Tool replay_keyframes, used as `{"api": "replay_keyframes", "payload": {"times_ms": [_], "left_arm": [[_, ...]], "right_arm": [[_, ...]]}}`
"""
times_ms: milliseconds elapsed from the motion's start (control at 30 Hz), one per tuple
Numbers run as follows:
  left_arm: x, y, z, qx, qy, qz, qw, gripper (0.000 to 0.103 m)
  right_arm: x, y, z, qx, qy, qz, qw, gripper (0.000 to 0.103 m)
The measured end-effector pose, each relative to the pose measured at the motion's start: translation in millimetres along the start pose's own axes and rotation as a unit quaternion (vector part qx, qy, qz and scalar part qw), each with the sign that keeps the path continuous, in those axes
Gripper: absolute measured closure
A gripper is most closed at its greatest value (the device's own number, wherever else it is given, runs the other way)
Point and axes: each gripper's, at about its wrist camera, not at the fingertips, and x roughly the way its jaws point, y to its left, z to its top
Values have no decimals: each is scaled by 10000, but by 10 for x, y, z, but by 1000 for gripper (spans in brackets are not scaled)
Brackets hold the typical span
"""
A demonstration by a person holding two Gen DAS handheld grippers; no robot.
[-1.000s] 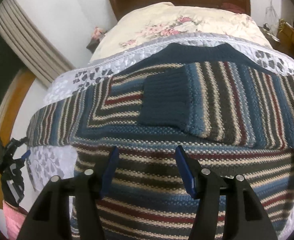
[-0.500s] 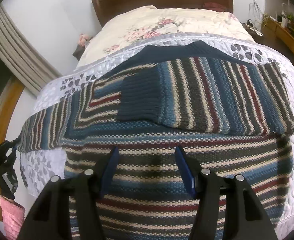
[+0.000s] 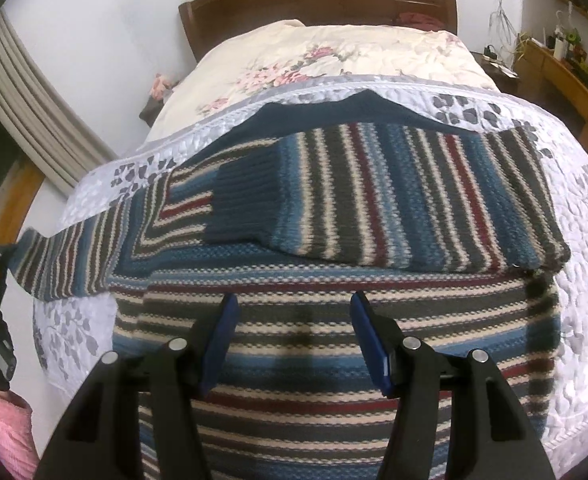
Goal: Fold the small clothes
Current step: 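Fold the sleeve across the sweater body with the left tool and release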
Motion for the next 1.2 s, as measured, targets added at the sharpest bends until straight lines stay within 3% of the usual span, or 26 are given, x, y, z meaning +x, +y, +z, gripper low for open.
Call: {"api": "replay_keyframes", "payload": {"times_ms": [267,433,633,867,1133,1200], "left_arm": [[142,-1146,-641,837,301,-618,9941,96],[365,-1941,-1196,1283,678,-1117,9831,96],[729,-2575,-1793,1546,1063,-1315,9734,96],[1080,-2967,-2453,1748,1428,-1383,9643,96],[1549,-2936,-2916,1872,1857,-1022,9592,95],[1626,-2915,-2986,1888,2044,-1027,9550,91]], "right_arm": [[-56,-379,-1,25,-29,23,10000,44],[-131,-623,24,21,-76,70,9999,44],[-170,-962,25,66,-55,139,9999,44],[-184,-1288,2,41,25,200,9998,44],[-117,-1460,49,-139,170,271,9994,44],[-88,-1484,57,-134,198,316,9992,44]]}}
